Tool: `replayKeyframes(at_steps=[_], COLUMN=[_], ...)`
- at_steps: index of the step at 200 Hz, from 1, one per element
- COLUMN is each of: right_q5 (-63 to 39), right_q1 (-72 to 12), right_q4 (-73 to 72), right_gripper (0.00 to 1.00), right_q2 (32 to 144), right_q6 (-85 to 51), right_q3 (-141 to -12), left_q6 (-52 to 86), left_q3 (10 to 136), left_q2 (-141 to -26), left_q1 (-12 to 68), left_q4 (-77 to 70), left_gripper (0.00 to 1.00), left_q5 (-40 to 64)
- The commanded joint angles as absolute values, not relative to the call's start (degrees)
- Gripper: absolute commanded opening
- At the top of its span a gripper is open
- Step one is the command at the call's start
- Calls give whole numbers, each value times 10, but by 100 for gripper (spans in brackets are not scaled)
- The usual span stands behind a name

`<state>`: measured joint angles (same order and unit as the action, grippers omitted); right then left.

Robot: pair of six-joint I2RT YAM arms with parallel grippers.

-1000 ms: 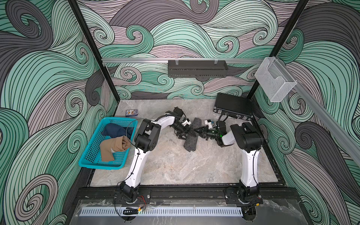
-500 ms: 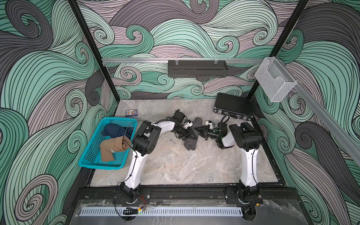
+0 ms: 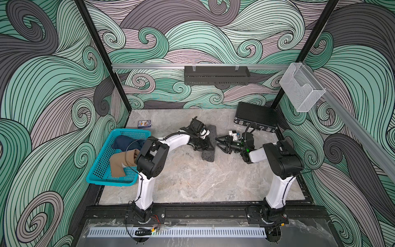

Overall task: Roll up the skirts
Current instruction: Pick up the skirt from the center of the board, then place the skirt in the basket.

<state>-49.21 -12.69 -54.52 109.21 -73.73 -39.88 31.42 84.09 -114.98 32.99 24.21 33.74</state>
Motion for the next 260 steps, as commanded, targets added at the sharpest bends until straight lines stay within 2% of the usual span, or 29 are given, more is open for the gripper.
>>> replayKeyframes(at_steps=[1, 21, 41, 66, 87, 116, 141, 168, 197, 260], right_q5=[-461, -451, -439, -428, -396, -305, -264, -255, -246, -251], right_q1=[-105, -82, -66, -78, -127, -244, -299, -328, -367, -400], right_q4=[-542, -593, -597, -514, -402, -283, -286, -309, -306, -300], right_gripper=[66, 78, 83, 85, 85, 85, 85, 84, 82, 82], right_q2=[1068, 1050, 1020, 964, 900, 844, 863, 908, 939, 948], right_q6=[-743, -791, -803, -739, -653, -525, -471, -443, -428, -421], right_q3=[-373, -352, -330, -313, -304, -303, -293, -289, -311, -325], left_q6=[353, 372, 394, 428, 466, 497, 567, 640, 713, 795], left_q3=[853, 851, 844, 845, 852, 837, 811, 727, 615, 561], left_q2=[-1069, -1023, -971, -910, -866, -792, -765, -714, -635, -623], left_q1=[307, 285, 257, 200, 141, 78, -16, -99, -139, -247], left_q4=[245, 275, 292, 325, 364, 371, 351, 285, 156, 79], left_gripper=[0, 0, 0, 0, 0, 0, 0, 0, 0, 0], left_q5=[261, 229, 205, 178, 149, 104, 155, 196, 190, 279])
